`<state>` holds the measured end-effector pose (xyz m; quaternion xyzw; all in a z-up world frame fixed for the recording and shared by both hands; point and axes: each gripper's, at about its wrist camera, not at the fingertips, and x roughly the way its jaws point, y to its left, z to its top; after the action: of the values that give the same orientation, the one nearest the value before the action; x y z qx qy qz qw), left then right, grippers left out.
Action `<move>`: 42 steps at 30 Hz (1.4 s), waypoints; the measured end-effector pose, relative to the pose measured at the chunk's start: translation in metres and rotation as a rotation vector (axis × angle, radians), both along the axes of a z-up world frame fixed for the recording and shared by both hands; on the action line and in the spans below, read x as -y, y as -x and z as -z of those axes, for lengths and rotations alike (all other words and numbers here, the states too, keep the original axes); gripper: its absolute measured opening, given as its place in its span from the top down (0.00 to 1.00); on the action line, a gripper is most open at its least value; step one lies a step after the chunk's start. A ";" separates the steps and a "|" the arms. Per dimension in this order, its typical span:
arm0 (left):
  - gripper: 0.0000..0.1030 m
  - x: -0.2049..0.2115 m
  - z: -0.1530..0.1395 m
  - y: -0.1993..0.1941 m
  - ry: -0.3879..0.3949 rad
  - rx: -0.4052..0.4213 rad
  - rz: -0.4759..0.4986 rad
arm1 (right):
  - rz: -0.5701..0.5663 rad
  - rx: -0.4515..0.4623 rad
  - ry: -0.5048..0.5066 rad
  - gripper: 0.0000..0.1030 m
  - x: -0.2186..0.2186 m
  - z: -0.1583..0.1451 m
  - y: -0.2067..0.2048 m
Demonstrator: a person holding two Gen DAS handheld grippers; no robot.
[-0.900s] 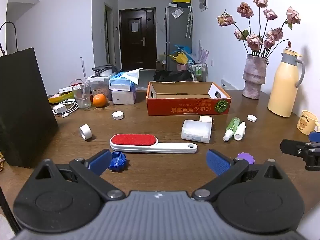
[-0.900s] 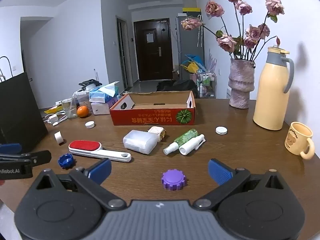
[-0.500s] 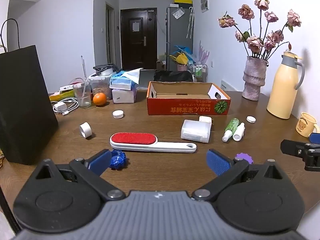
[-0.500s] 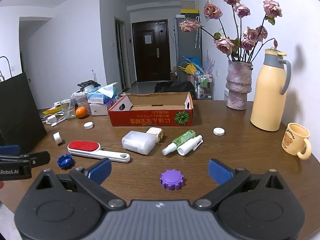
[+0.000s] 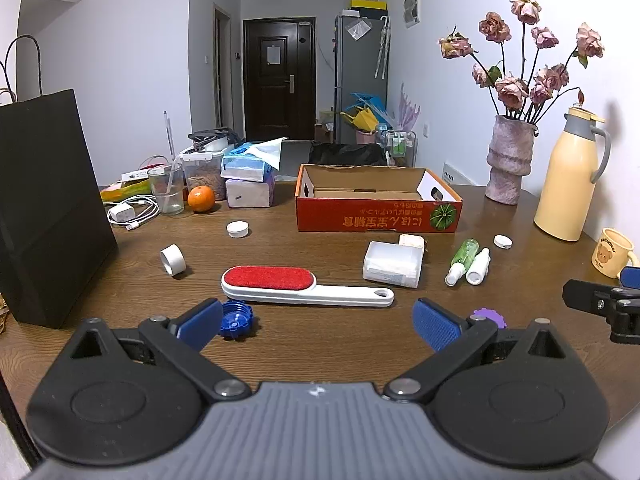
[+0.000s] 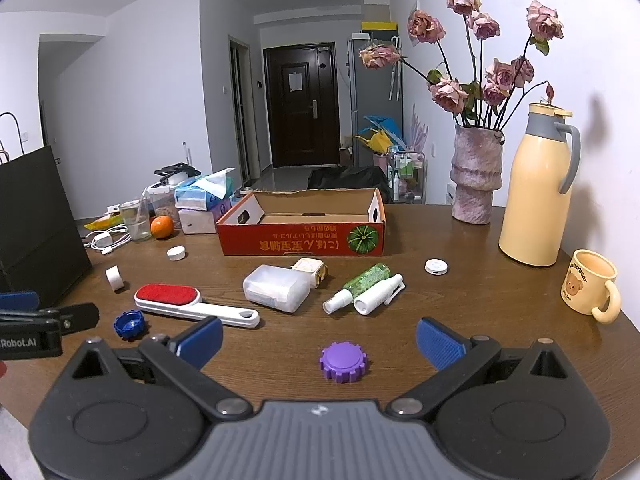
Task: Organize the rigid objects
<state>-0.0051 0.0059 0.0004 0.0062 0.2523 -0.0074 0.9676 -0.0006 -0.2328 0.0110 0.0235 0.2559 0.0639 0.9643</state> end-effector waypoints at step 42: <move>0.00 0.001 -0.004 0.005 0.007 0.017 -0.002 | 0.004 0.021 0.019 0.00 -0.005 -0.002 0.005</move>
<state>-0.0103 0.0046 0.0046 0.0025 0.2438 -0.0071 0.9698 -0.0061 -0.2277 0.0126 0.0142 0.2463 0.0597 0.9673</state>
